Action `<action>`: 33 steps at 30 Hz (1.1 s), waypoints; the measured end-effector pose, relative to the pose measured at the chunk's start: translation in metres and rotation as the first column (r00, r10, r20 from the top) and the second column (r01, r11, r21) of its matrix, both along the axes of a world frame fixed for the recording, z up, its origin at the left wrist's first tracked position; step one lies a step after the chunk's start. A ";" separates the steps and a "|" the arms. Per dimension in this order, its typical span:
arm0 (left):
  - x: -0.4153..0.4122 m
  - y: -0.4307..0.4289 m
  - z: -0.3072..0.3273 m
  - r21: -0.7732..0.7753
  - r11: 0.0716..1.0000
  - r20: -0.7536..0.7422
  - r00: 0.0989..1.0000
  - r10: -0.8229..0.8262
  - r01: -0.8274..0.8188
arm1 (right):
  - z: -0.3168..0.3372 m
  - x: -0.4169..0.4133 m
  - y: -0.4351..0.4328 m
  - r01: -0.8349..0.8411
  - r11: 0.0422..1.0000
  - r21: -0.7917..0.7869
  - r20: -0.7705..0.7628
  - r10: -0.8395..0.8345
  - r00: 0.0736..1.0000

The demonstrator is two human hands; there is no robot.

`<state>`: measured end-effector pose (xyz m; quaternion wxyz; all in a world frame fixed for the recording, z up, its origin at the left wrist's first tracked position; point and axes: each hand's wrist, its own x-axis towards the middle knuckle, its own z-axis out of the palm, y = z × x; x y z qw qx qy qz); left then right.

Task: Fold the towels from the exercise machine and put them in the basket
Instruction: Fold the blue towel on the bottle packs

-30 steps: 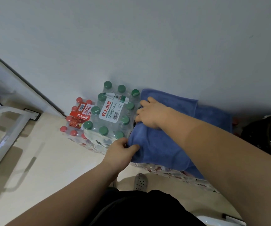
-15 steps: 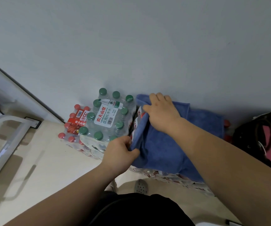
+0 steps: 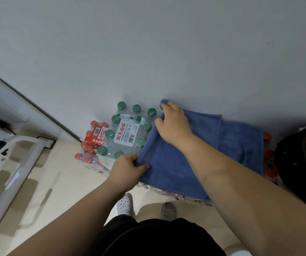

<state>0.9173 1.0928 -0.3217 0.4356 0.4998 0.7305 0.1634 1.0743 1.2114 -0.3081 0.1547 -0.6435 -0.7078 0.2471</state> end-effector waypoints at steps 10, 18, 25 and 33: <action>-0.102 0.022 0.000 -0.125 0.991 0.049 0.998 0.042 -0.036 | -0.024 -0.123 0.012 -0.065 0.980 -0.185 0.120 0.089 0.989; -0.177 0.044 -0.007 -0.171 0.981 0.106 0.992 -0.069 0.086 | -0.043 -0.190 0.031 -0.050 0.983 -0.176 0.229 0.091 0.969; -0.206 0.057 -0.019 -0.246 0.958 0.141 0.983 -0.116 0.148 | -0.041 -0.195 0.036 -0.124 0.986 -0.112 0.153 0.140 0.978; -0.178 0.070 0.000 0.234 0.969 -0.036 0.997 -0.071 0.077 | -0.045 -0.086 -0.010 0.231 0.973 0.002 0.291 -0.221 0.931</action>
